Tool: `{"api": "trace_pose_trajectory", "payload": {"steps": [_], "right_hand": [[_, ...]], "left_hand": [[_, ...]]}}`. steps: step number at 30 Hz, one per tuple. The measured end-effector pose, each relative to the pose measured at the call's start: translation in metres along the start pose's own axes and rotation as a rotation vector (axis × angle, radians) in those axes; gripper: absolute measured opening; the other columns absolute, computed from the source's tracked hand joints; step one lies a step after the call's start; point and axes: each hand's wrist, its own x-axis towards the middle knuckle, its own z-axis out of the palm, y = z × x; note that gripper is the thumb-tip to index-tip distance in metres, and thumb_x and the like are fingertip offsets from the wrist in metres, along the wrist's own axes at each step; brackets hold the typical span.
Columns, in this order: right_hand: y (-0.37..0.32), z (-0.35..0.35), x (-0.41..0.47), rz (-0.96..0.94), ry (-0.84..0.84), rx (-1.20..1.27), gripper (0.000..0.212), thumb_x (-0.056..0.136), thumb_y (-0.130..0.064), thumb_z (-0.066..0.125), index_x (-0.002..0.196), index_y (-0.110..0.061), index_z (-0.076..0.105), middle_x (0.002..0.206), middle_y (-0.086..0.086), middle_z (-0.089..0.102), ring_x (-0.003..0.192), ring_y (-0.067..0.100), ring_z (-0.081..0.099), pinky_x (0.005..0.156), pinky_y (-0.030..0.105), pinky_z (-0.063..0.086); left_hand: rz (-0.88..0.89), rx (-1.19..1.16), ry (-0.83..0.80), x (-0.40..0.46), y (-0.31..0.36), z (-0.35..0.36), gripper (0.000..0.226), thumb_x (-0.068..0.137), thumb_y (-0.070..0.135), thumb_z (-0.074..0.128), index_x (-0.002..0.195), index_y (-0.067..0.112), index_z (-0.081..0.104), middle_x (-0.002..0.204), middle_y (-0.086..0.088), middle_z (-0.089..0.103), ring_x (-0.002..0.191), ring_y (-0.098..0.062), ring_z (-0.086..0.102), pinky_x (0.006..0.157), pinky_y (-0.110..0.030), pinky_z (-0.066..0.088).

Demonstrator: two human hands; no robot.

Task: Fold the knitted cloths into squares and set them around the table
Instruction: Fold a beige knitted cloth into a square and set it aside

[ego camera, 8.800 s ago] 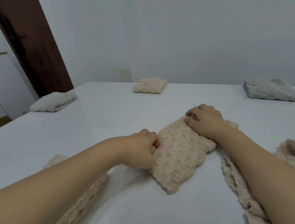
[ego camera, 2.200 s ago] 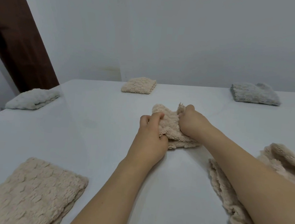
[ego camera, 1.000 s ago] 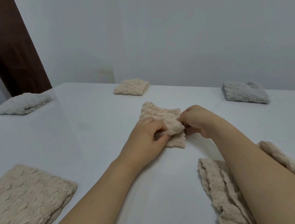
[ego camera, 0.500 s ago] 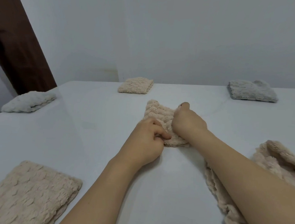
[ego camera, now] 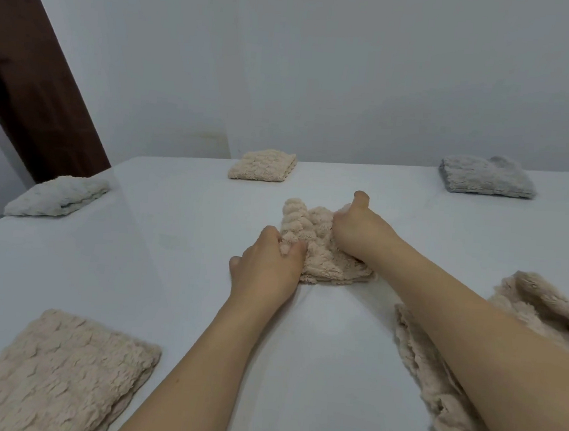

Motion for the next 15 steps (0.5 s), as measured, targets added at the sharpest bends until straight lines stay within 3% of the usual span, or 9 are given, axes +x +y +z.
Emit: {"api": "trace_pose_trajectory", "payload": {"steps": [4, 6, 8, 9, 11, 13, 15], "right_hand": [[0.011, 0.015, -0.002, -0.081, 0.098, -0.294, 0.069, 0.083, -0.002, 0.042, 0.145, -0.010, 0.012, 0.078, 0.004, 0.051, 0.071, 0.027, 0.051, 0.055, 0.030, 0.032], [0.012, 0.015, 0.000, -0.096, 0.114, -0.347, 0.068, 0.082, -0.001, 0.042, 0.144, -0.009, 0.015, 0.071, 0.001, 0.046, 0.070, 0.027, 0.050, 0.055, 0.031, 0.030], [0.014, 0.016, 0.003, -0.112, 0.133, -0.359, 0.064, 0.082, 0.000, 0.041, 0.142, -0.008, 0.019, 0.075, 0.003, 0.049, 0.072, 0.028, 0.050, 0.056, 0.031, 0.029], [0.015, 0.016, 0.003, -0.116, 0.143, -0.353, 0.062, 0.082, 0.000, 0.040, 0.141, -0.008, 0.020, 0.079, 0.004, 0.051, 0.072, 0.028, 0.050, 0.057, 0.031, 0.029], [0.017, 0.017, 0.003, -0.123, 0.157, -0.342, 0.061, 0.083, 0.000, 0.040, 0.140, -0.008, 0.021, 0.083, 0.006, 0.052, 0.073, 0.029, 0.049, 0.060, 0.033, 0.032], [0.018, 0.018, 0.003, -0.131, 0.166, -0.334, 0.061, 0.084, -0.001, 0.039, 0.142, -0.008, 0.019, 0.088, 0.008, 0.056, 0.074, 0.029, 0.048, 0.063, 0.034, 0.033], [0.018, 0.019, 0.004, -0.132, 0.172, -0.336, 0.063, 0.085, -0.002, 0.039, 0.143, -0.009, 0.017, 0.098, 0.011, 0.061, 0.076, 0.029, 0.048, 0.065, 0.034, 0.034]], "left_hand": [[-0.029, -0.178, 0.039, -0.005, 0.002, -0.002, 0.020, 0.101, 0.034, 0.041, 0.112, 0.018, 0.038, 0.076, 0.008, 0.052, 0.070, -0.002, 0.041, 0.102, -0.042, 0.036], [-0.053, -0.227, 0.084, -0.003, -0.002, -0.004, 0.011, 0.101, 0.022, 0.037, 0.112, 0.019, 0.038, 0.074, 0.005, 0.053, 0.072, -0.013, 0.050, 0.100, -0.046, 0.039], [-0.109, -0.321, 0.117, 0.003, -0.010, -0.011, 0.022, 0.092, 0.010, 0.037, 0.108, 0.025, 0.040, 0.072, 0.003, 0.052, 0.079, -0.027, 0.053, 0.088, -0.047, 0.042], [-0.132, -0.400, 0.088, 0.005, -0.014, -0.016, 0.026, 0.087, 0.012, 0.039, 0.104, 0.031, 0.043, 0.074, 0.003, 0.054, 0.085, -0.030, 0.053, 0.084, -0.045, 0.043], [-0.133, -0.480, -0.034, 0.007, -0.024, -0.024, 0.029, 0.074, 0.028, 0.048, 0.100, 0.040, 0.047, 0.086, 0.006, 0.058, 0.102, -0.030, 0.053, 0.092, -0.043, 0.043], [-0.040, -0.301, -0.176, 0.004, -0.028, -0.024, 0.047, 0.064, 0.040, 0.050, 0.111, 0.044, 0.045, 0.099, 0.011, 0.058, 0.111, -0.021, 0.047, 0.101, -0.039, 0.033], [0.071, -0.019, -0.133, 0.003, -0.026, -0.014, 0.055, 0.071, 0.048, 0.054, 0.124, 0.041, 0.041, 0.108, 0.013, 0.055, 0.113, -0.017, 0.044, 0.099, -0.036, 0.026]]}}
